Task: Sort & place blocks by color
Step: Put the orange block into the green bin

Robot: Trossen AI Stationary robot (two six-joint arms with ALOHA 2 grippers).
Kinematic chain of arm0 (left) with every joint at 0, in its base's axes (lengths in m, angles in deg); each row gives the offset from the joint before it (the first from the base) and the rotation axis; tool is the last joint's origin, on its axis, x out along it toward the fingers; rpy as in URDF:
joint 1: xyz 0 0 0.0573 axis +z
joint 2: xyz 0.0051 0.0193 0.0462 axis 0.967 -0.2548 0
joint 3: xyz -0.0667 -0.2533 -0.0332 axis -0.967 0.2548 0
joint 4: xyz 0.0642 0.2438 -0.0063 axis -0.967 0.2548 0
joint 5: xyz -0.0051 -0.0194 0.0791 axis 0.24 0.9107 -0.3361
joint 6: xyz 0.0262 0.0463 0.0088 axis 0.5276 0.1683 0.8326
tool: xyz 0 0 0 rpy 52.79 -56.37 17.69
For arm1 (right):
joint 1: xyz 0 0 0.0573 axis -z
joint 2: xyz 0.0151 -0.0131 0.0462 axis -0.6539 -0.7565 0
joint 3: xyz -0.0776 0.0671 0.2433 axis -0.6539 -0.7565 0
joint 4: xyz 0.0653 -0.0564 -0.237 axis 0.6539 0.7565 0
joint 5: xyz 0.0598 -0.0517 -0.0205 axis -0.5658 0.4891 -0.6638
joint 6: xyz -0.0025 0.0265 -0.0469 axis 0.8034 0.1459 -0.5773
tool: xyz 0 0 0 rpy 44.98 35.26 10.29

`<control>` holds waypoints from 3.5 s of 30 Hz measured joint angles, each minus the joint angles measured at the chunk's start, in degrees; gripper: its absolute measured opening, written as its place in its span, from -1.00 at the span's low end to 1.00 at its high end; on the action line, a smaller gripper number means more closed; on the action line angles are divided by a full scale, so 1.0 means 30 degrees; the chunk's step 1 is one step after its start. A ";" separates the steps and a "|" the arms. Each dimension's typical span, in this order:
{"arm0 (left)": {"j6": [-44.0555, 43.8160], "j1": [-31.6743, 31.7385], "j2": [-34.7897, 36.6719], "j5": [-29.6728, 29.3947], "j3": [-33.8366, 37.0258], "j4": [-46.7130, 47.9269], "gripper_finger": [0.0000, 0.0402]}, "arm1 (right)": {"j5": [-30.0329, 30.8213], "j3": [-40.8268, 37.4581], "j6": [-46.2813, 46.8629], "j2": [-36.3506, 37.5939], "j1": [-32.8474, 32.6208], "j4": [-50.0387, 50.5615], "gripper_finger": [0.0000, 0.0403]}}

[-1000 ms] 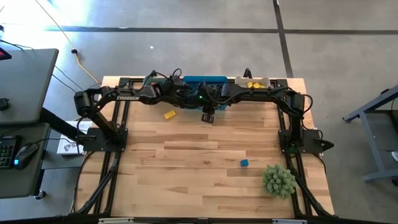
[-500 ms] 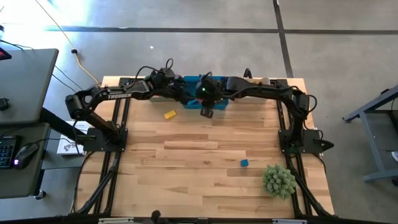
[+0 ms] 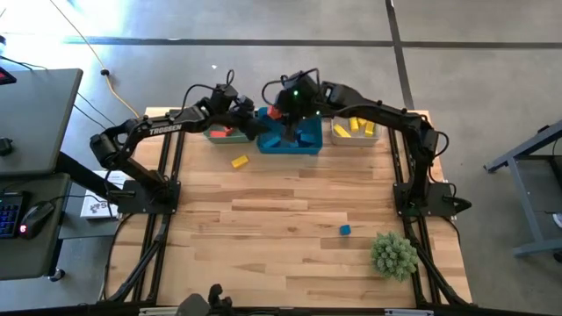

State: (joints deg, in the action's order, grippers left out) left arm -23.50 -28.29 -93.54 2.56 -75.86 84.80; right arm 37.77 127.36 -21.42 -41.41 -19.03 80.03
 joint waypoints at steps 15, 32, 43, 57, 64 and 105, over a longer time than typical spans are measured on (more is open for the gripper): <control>0.1420 0.1515 0.0225 0.2114 -0.0034 -0.3885 -0.09 | -0.8066 0.0245 -0.0045 -0.0058 0.3132 -0.1134 -0.49; 0.3837 0.1883 0.2129 0.3852 -0.0048 -0.8266 -0.09 | -1.0173 0.0238 0.4890 -0.0066 0.3159 -0.4190 -0.49; 0.2320 0.1890 0.2317 0.4952 -0.0041 -0.8559 0.03 | -0.9433 0.0231 0.5458 -0.0069 0.2422 -0.4354 -0.49; 0.1483 0.1881 0.2317 0.6028 -0.0041 -0.8705 0.35 | -0.8382 0.0216 0.6579 -0.0080 0.1483 -0.4400 -0.49; 0.1805 0.1780 0.2317 0.5759 -0.0041 -0.8741 0.34 | -0.7497 0.0216 0.6727 -0.0080 0.0875 -0.4445 -0.49; 0.7924 0.2829 0.2273 0.4167 -0.0034 -0.2469 -0.47 | -0.5021 0.0202 1.1531 -0.0087 -0.0103 -0.0214 0.31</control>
State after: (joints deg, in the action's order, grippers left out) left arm 0.27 -19.80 -86.72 15.06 -75.96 77.40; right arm 22.70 127.96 13.17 -41.67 -19.34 79.39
